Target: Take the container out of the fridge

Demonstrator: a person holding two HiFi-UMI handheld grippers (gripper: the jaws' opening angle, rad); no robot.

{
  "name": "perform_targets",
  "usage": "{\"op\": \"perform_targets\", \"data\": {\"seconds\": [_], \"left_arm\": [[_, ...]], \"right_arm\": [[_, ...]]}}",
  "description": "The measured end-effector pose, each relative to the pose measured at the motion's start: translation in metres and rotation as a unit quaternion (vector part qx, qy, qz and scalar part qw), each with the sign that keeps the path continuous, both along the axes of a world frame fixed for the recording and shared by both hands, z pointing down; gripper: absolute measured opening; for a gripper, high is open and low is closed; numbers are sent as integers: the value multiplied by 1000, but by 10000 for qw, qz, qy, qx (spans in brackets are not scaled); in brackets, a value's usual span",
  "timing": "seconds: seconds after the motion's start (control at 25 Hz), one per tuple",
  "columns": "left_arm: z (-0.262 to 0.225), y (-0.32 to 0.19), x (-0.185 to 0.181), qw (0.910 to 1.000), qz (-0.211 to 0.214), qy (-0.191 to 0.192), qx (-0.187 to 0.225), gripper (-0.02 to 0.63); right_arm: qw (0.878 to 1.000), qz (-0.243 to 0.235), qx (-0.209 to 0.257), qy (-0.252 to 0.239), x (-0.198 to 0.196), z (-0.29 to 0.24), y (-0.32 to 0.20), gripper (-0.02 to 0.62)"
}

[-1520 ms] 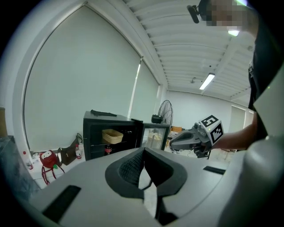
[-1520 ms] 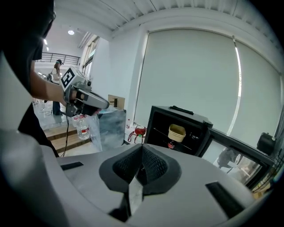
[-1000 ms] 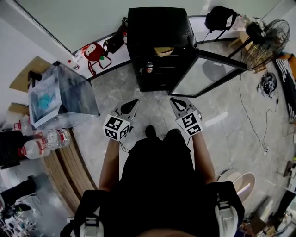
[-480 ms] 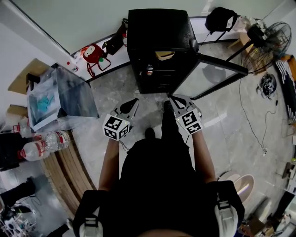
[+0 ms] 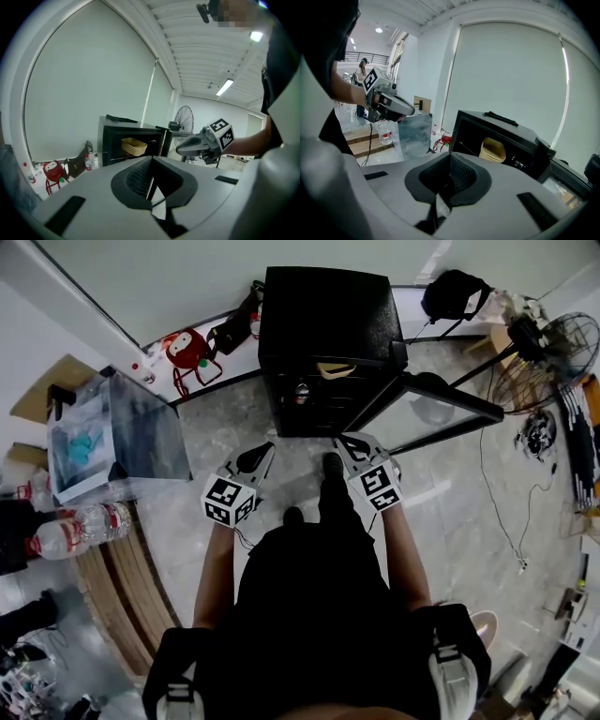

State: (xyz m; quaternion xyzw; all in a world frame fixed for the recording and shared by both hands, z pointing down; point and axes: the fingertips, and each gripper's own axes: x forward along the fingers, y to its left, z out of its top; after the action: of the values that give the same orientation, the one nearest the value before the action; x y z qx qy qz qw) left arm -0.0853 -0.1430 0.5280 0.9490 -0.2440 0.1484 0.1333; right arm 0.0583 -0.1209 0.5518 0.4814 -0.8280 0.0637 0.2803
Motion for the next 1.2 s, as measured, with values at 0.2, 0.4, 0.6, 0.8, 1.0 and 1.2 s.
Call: {"op": "perform_targets", "data": {"seconds": [0.2,0.4,0.6,0.8,1.0,1.2], "left_arm": [[2,-22,-3,9997,-226,0,-125,15],[-2,-42,8,9992,-370,20,-161,15],[0,-57,15,9989,-426,-47,-195,15],[0,-67,16,9982,-555,-81,-197,15],[-2,-74,17,9975,-675,-56,-179,15],[-4,-83,15,9971,-736,-72,-157,15]], "right_arm": [[9997,-122,-33,-219,3,-2,-34,-2],[9994,-162,-71,-292,15,0,-63,-2],[9991,-342,-130,-194,17,10,-91,-2],[9982,-566,-144,-103,12,17,-112,-2],[9982,-585,-109,-66,13,21,-127,-2],[9982,-579,-124,-48,14,28,-142,-2]]}}
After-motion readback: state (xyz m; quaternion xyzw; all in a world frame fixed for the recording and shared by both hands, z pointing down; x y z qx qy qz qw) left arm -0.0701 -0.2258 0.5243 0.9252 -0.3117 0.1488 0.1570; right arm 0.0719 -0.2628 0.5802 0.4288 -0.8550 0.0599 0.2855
